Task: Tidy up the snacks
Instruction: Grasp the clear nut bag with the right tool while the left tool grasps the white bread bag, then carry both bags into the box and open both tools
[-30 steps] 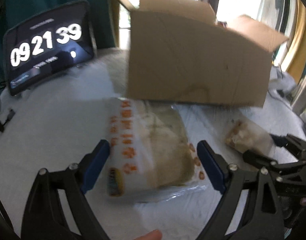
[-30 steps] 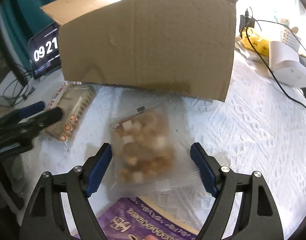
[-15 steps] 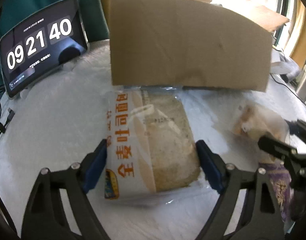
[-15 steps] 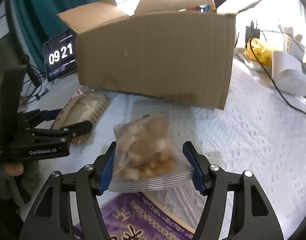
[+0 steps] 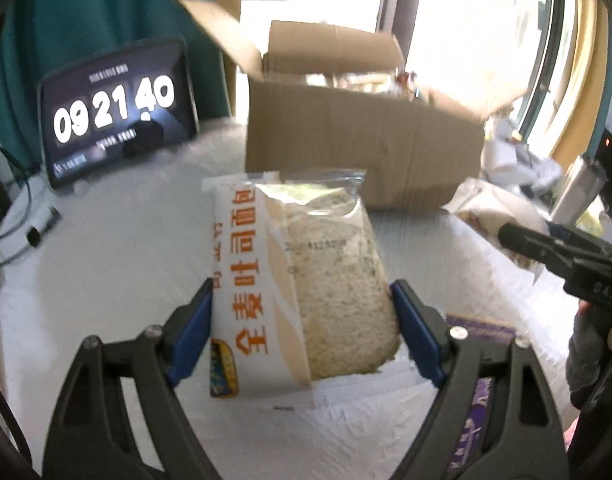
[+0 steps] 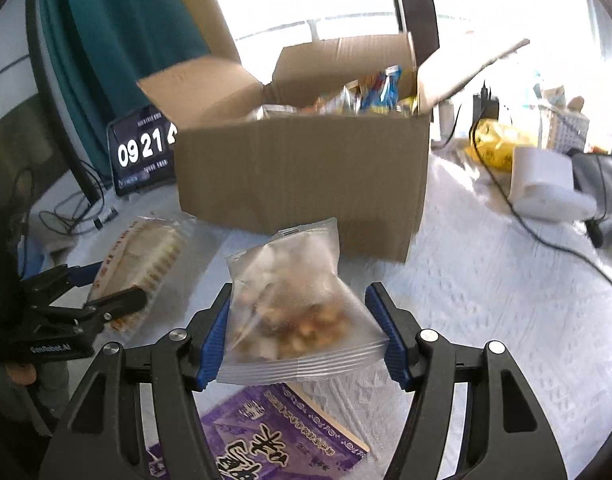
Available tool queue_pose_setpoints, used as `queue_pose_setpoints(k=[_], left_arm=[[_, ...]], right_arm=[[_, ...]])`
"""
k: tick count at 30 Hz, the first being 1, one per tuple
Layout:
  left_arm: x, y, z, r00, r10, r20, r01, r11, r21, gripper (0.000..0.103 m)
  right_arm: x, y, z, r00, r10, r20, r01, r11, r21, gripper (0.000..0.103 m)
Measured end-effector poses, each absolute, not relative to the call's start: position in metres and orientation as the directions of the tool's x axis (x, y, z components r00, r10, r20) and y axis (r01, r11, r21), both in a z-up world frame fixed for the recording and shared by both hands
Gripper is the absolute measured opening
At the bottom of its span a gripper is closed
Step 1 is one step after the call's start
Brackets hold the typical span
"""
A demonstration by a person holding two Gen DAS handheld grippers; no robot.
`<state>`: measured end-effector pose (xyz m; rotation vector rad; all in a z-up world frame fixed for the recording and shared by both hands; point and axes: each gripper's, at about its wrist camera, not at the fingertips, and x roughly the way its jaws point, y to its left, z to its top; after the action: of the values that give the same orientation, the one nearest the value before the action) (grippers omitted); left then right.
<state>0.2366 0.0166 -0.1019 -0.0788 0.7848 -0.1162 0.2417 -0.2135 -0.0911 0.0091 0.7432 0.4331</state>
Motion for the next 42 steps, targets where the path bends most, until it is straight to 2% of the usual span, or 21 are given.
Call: queue_pose_setpoints(k=[7, 20, 27, 42], left_arm=[[0.239, 0.019, -0.064, 0.765, -0.142, -0.628, 0.099, 0.990, -0.102, 0.085], [0.289, 0.021, -0.006, 0.843, -0.115, -0.526, 0.108, 0.993, -0.044, 0.085], [0.320, 0.021, 0.012, 0.866, -0.117, -0.486, 0.120, 0.992, -0.026, 0.085], [0.368, 0.006, 0.021, 0.875, -0.117, -0.470, 0.154, 0.987, 0.040, 0.085]], right_arm=[[0.245, -0.211, -0.051, 0.712, 0.391, -0.583, -0.398, 0.909, 0.124, 0.068], [0.278, -0.201, 0.015, 0.811, 0.352, -0.467, -0.384, 0.923, 0.030, 0.068], [0.300, -0.190, 0.025, 0.818, 0.355, -0.452, -0.396, 0.918, 0.003, 0.068], [0.346, -0.190, 0.030, 0.832, 0.346, -0.435, -0.376, 0.926, 0.017, 0.068]])
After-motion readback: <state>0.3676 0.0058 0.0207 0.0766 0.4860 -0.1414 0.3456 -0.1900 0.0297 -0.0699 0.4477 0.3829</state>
